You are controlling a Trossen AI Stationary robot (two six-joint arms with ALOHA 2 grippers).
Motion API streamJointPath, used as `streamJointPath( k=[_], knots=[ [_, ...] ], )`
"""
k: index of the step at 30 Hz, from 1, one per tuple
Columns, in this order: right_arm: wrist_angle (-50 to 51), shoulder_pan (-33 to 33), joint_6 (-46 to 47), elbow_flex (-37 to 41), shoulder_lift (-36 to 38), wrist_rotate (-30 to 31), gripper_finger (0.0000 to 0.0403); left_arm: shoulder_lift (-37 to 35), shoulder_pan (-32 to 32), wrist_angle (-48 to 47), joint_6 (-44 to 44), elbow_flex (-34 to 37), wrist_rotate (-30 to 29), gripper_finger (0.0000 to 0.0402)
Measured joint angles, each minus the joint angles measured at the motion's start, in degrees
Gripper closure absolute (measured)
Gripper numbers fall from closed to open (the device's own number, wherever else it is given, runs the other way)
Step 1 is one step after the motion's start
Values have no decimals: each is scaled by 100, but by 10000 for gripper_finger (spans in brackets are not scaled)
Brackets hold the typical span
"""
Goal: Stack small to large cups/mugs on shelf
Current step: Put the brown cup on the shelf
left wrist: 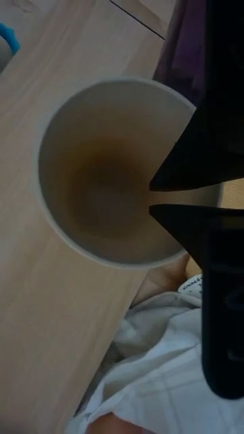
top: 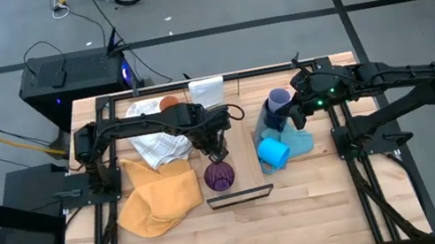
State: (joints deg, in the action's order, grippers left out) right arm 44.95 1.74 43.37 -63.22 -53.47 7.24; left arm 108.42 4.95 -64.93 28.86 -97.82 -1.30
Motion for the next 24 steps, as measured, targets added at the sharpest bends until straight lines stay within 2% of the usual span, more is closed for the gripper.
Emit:
streamJointPath(
  k=[24],
  knots=[
    [0,0,-6,2,2,0,388,-4,7,-147,-97,0,0,347]
  ],
)
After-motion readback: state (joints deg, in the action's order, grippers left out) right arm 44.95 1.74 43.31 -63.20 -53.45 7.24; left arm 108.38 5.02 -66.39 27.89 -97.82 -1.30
